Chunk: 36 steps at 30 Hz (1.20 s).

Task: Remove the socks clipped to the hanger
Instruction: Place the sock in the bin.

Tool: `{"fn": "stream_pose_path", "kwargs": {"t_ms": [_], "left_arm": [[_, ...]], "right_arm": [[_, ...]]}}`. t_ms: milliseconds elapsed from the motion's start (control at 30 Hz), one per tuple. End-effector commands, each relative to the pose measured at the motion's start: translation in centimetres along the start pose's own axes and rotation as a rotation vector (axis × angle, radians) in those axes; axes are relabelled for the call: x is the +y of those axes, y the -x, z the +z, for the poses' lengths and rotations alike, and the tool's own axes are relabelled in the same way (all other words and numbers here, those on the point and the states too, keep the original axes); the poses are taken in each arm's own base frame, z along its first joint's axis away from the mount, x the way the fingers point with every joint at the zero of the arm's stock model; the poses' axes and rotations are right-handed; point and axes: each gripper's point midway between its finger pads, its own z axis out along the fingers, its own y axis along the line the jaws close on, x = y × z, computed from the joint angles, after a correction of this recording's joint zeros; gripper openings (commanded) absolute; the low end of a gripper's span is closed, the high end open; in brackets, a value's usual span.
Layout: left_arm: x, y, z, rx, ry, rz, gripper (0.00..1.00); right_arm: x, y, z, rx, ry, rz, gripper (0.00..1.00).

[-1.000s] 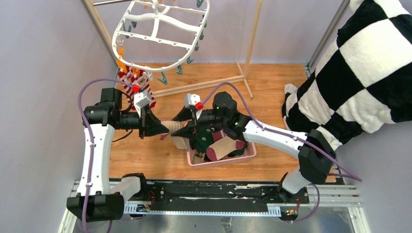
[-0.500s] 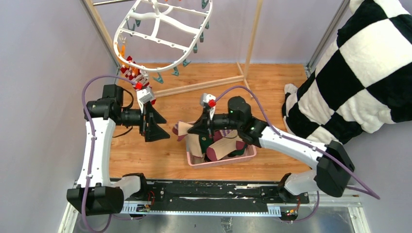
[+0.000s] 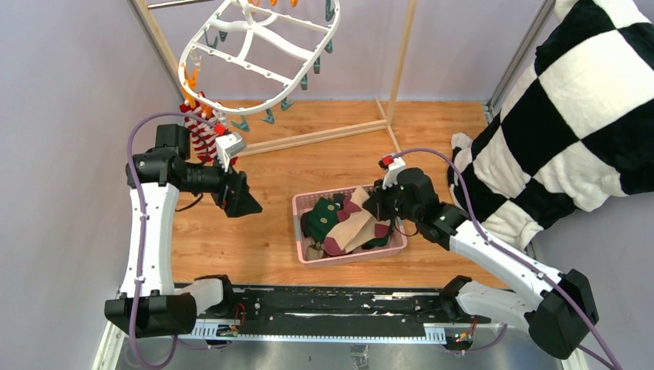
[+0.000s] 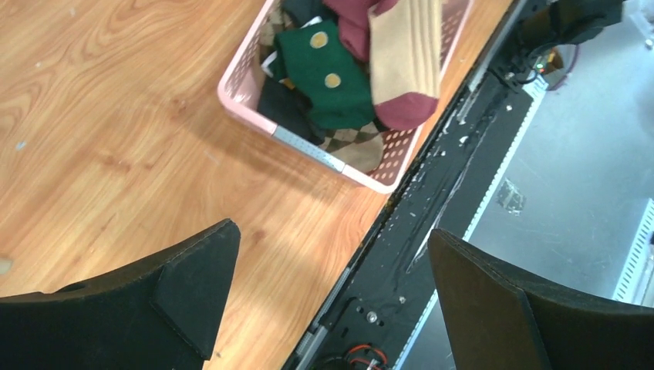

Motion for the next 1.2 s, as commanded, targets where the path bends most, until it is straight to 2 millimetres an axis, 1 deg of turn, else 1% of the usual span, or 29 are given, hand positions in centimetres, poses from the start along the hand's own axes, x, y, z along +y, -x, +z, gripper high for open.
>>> {"fn": "stream_pose_path", "kwargs": {"t_ms": [0,67,100,167,200,233,267,300,367,400,433,500,533,567,633,700,767,800,867,933,1000,1033,1100,1167], "left_arm": [[2.9,-0.7,-0.8,0.077,0.166,-0.092,1.00],[4.3,-1.1,-0.8,0.093,0.232,-0.118,1.00],[4.7,-1.3,-0.9,0.097,0.253,-0.126,1.00],[5.3,-1.3,-0.9,0.099,0.286,-0.144,1.00],[5.5,-1.3,-1.0,0.098,0.295,-0.148,1.00],[5.6,-1.2,-1.0,0.095,0.301,-0.146,1.00],[5.6,-1.0,-1.1,0.090,0.304,-0.141,1.00],[5.7,-0.9,-1.1,0.086,0.305,-0.139,1.00],[5.9,-0.7,-1.1,0.077,0.316,-0.138,1.00],[6.1,-0.6,-1.2,0.074,0.328,-0.139,1.00],[6.3,-0.6,-1.2,0.072,0.341,-0.140,1.00],[6.9,-0.4,-1.5,0.058,0.373,-0.141,1.00],[7.2,-0.3,-1.7,0.051,0.395,-0.146,1.00],[7.6,-0.2,-1.9,0.042,0.422,-0.150,1.00],[8.4,0.1,-2.6,0.025,0.481,-0.155,1.00],[9.2,0.2,-3.4,0.011,0.543,-0.158,1.00],[9.9,0.4,-4.0,-0.006,0.589,-0.157,1.00],[10.1,0.4,-4.3,-0.015,0.608,-0.157,1.00],[10.4,0.6,-4.6,-0.023,0.620,-0.152,1.00],[10.5,0.6,-4.7,-0.024,0.621,-0.152,1.00],[10.6,0.5,-4.7,-0.021,0.620,-0.151,1.00],[10.7,0.5,-4.6,-0.019,0.619,-0.153,1.00],[10.9,0.3,-4.3,-0.013,0.605,-0.154,1.00],[11.0,0.4,-3.9,-0.025,0.589,-0.135,1.00]], "right_arm": [[-6.3,-5.2,-1.9,0.153,-0.345,0.091,0.03],[-7.4,-5.5,-2.6,0.165,-0.419,0.099,0.16],[-7.6,-5.2,-2.9,0.165,-0.435,0.092,0.24],[-7.3,-3.5,-3.7,0.134,-0.436,0.072,0.42],[-7.0,-2.3,-4.1,0.099,-0.429,0.064,0.52],[-6.6,-1.1,-4.6,0.066,-0.419,0.061,0.60],[-6.0,0.2,-5.0,0.029,-0.402,0.060,0.65],[-5.5,1.1,-5.4,0.005,-0.383,0.062,0.69],[-4.9,2.0,-5.9,-0.014,-0.360,0.081,0.71],[-4.6,2.1,-5.9,-0.013,-0.346,0.100,0.69],[-4.2,2.2,-5.8,-0.014,-0.322,0.123,0.66],[-3.3,2.1,-4.9,-0.019,-0.260,0.172,0.59],[-2.5,2.2,-4.1,-0.029,-0.198,0.209,0.55],[-2.1,1.9,-3.4,-0.028,-0.160,0.241,0.51],[-1.9,0.7,-1.7,-0.003,-0.108,0.301,0.44],[-2.7,-1.2,0.0,0.037,-0.111,0.349,0.36],[-4.2,-3.4,1.4,0.076,-0.148,0.378,0.30],[-5.1,-4.8,2.0,0.102,-0.183,0.385,0.25],[-7.0,-7.2,2.6,0.159,-0.270,0.374,0.12],[-9.0,-9.1,2.2,0.193,-0.378,0.360,0.01],[-10.7,-9.9,1.4,0.170,-0.469,0.350,0.00],[-11.1,-10.0,0.9,0.154,-0.494,0.346,0.00],[-11.5,-9.5,-0.2,0.113,-0.527,0.336,0.01],[-11.4,-7.9,-1.4,0.053,-0.528,0.319,0.06]]}}
